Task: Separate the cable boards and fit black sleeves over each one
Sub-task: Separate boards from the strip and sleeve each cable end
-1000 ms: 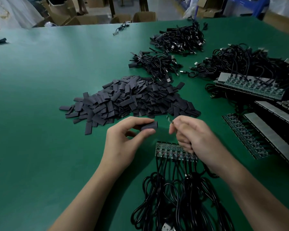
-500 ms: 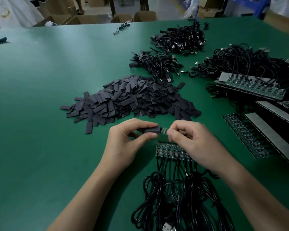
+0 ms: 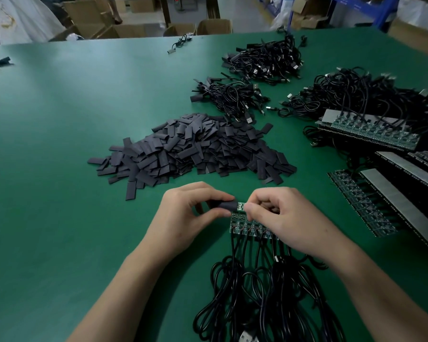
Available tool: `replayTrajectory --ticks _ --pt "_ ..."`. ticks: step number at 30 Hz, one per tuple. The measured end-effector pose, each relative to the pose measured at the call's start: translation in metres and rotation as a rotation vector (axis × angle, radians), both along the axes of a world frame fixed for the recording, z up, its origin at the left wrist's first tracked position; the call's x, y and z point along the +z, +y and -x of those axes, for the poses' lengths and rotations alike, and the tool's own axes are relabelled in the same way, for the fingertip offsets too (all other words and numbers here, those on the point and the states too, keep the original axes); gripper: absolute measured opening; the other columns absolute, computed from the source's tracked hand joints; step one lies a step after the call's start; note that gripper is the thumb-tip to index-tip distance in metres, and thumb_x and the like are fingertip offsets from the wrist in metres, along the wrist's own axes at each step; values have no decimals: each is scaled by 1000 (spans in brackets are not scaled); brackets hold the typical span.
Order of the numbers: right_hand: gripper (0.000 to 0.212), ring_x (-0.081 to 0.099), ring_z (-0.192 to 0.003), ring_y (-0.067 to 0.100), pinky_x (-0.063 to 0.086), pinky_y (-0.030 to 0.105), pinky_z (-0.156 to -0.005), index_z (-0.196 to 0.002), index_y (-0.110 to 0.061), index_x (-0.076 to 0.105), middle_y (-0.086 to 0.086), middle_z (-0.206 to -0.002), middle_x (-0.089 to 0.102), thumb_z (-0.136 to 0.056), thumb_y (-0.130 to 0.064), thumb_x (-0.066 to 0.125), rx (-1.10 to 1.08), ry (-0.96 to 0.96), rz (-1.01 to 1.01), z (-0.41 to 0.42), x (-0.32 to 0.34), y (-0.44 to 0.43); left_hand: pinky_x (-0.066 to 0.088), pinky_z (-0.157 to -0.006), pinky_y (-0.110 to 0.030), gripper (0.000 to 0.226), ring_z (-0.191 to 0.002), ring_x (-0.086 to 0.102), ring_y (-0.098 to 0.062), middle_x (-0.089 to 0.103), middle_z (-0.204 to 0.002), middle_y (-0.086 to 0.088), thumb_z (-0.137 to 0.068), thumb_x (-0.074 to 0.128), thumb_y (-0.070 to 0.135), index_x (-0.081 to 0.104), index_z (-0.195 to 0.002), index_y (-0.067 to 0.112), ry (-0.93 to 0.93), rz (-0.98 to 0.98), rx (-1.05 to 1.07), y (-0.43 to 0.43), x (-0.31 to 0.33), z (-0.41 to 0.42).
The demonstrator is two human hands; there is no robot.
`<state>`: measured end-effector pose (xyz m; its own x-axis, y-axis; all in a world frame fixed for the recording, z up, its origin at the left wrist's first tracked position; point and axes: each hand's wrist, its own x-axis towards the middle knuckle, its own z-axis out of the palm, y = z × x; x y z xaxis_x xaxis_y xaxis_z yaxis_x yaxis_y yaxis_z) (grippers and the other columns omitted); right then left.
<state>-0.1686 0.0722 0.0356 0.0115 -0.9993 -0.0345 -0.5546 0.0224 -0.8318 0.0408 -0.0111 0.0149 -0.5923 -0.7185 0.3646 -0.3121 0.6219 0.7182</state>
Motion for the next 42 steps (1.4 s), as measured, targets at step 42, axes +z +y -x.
replayTrajectory --ticks 42 --pt "24 39 -55 6 34 32 -58 -86 -30 74 -12 -56 46 -102 -35 57 131 -130 -23 10 -6 -3 57 -72 -35 18 -86 70 -8 75 -94 11 -86 81 24 81 -103 17 92 100 -30 5 -2 2"
